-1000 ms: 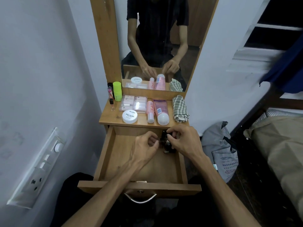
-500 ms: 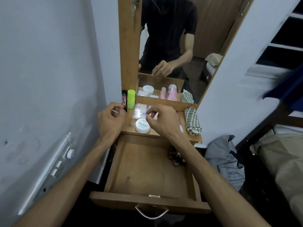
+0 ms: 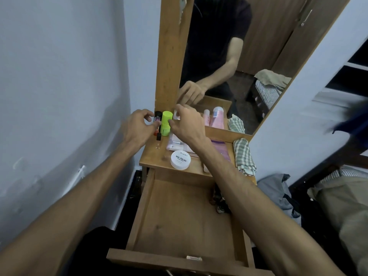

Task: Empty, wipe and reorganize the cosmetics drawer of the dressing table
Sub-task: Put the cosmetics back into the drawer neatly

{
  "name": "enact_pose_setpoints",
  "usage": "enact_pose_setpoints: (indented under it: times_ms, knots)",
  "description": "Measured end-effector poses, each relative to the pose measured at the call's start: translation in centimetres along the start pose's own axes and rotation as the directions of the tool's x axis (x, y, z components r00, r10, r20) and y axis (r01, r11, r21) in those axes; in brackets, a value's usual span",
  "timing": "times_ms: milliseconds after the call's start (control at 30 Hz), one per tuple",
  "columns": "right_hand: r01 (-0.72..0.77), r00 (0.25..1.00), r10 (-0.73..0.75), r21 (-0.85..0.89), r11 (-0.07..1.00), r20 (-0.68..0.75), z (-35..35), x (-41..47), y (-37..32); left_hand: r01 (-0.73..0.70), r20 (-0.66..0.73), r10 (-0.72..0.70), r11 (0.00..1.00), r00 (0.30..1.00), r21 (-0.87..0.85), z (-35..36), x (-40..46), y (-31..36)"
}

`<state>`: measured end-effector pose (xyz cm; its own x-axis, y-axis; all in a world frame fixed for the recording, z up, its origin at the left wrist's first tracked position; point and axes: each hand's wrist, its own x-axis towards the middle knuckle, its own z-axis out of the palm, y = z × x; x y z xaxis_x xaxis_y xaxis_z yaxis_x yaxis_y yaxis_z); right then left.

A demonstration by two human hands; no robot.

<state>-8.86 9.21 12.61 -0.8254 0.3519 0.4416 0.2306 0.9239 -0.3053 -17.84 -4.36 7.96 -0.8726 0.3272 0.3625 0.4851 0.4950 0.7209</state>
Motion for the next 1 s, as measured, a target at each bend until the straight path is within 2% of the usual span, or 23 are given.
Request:
enact_pose_setpoints:
  times_ms: [167,267,533,833,1000]
  knots:
    - [0.038,0.998,-0.033,-0.102,0.994,0.047,1.5,1.5,-0.3,0.010,-0.007,-0.010,1.000,1.000,-0.007,0.7,0.1,0.0]
    - [0.035,0.998,-0.029,-0.104,0.994,0.061,2.0,1.6,-0.3,0.017,-0.023,-0.017,1.000,1.000,-0.014,1.1,-0.1,-0.3]
    - [0.030,1.000,-0.031,-0.118,0.993,-0.002,1.6,1.0,-0.7,0.012,-0.051,-0.016,0.997,0.999,-0.071,1.1,-0.9,-0.9]
    - [-0.119,0.992,0.117,0.062,0.991,0.036,1.4,0.9,-1.4,0.003,-0.027,-0.005,0.997,1.000,-0.080,0.9,-0.9,-1.2]
    - [-0.108,0.994,0.108,0.113,0.988,0.004,0.5,0.4,-1.5,0.021,-0.052,-0.026,0.995,0.998,-0.101,0.5,-1.1,-1.1]
